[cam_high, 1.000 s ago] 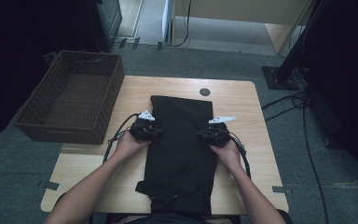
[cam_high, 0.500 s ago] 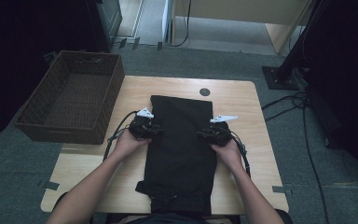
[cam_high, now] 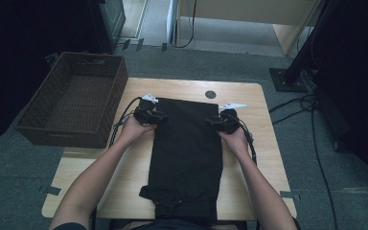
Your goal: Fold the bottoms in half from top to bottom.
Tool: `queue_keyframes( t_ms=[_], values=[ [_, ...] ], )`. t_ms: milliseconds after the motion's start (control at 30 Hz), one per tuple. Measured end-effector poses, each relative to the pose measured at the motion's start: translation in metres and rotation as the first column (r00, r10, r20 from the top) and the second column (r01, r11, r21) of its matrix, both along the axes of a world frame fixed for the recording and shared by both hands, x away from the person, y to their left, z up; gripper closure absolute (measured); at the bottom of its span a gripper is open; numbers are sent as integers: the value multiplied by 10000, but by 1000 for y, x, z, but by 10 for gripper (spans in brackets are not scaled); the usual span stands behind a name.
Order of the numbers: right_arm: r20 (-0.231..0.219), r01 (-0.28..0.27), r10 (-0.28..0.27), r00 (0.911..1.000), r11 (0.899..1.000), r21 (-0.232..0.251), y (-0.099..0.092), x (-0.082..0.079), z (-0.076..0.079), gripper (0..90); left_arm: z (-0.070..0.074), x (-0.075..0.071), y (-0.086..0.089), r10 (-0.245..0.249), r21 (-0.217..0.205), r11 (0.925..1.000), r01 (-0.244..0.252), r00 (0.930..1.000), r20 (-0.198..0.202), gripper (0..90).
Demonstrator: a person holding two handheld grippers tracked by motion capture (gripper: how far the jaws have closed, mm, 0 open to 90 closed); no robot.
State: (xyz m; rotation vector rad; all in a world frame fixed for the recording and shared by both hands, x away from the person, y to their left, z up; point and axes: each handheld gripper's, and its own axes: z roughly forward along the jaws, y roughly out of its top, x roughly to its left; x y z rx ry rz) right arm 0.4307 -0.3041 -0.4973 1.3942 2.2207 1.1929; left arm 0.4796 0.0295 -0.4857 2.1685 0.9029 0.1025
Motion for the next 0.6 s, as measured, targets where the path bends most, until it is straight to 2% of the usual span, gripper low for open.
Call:
queue_keyframes(
  t_ms=[33, 133, 267, 333, 400, 433, 500, 600],
  values=[
    [84, 86, -86, 9999, 10000, 10, -1, 3, 0, 559, 0, 4, 0, 39, -85, 10000, -40, 10000, -87, 619],
    [40, 252, -252, 9997, 9997, -60, -5, 11, 1, 554, 3, 13, 1, 294, -61, 9996, -293, 9995, 128, 593],
    [75, 478, -477, 9988, 9986, -241, -10, 25, 0, 521, 2, 24, 1, 441, 314, 9985, -445, 9989, 123, 548],
    [-170, 611, -612, 9980, 9981, -69, -13, 32, 0, 489, -2, 26, 2, 592, 257, 9979, -594, 9982, 66, 548],
    [-204, 649, -646, 9977, 9978, 125, -14, 36, -1, 457, -8, 27, 3, 536, 488, 9974, -534, 9986, -32, 524],
    [-176, 705, -704, 9974, 9975, 79, -14, 37, -3, 457, -11, 27, 2, 538, 612, 9967, -533, 9985, -63, 506],
    [-140, 791, -795, 9967, 9966, -222, -14, 39, -8, 456, -14, 28, 2, 595, 602, 9964, -590, 9982, -74, 473],
    [-475, 902, -919, 9946, 9952, -370, -14, 41, -15, 446, -17, 29, 0, 560, 600, 9967, -553, 9984, -105, 451]
  ],
)
